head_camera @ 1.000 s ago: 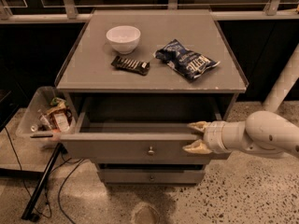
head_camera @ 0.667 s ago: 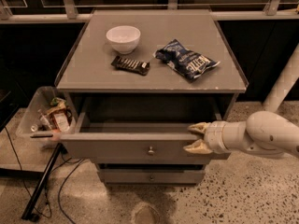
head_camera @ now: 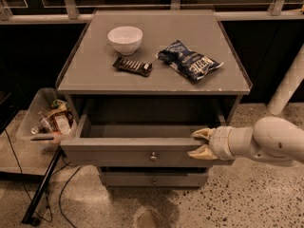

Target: Open top drawer

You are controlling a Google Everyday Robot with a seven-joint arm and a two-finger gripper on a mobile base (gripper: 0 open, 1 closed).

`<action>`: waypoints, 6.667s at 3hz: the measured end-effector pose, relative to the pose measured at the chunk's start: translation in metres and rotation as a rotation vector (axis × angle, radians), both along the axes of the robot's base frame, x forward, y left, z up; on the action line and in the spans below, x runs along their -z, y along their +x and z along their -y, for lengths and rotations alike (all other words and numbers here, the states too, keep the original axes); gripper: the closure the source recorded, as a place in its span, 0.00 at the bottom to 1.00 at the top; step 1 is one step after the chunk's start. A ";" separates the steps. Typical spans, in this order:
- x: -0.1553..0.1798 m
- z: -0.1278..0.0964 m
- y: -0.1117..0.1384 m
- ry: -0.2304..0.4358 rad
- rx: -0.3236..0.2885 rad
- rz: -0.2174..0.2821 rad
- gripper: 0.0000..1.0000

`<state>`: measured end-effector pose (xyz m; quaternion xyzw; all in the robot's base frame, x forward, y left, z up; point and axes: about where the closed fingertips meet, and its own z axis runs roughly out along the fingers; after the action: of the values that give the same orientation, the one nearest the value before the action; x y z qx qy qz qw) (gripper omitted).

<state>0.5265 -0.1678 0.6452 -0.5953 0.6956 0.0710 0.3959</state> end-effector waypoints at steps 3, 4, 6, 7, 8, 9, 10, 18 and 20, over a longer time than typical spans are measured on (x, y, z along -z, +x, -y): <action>0.001 0.003 -0.017 0.009 0.015 -0.003 1.00; 0.001 0.003 -0.017 0.009 0.015 -0.003 0.82; 0.001 0.003 -0.017 0.009 0.015 -0.003 0.35; 0.001 0.003 -0.017 0.009 0.015 -0.003 0.38; 0.000 0.006 -0.038 -0.010 -0.004 0.007 0.61; 0.003 0.007 -0.068 -0.029 -0.026 0.016 0.84; 0.000 0.007 -0.069 -0.029 -0.026 0.016 1.00; 0.003 0.016 -0.091 -0.025 -0.013 0.005 1.00; 0.003 0.017 -0.099 -0.026 -0.013 0.001 1.00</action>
Offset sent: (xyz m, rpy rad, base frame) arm -0.3259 -0.0478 -0.1034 0.2400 0.0640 -0.2743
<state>0.4278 -0.1849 0.6420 -0.6047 0.6925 0.0644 0.3881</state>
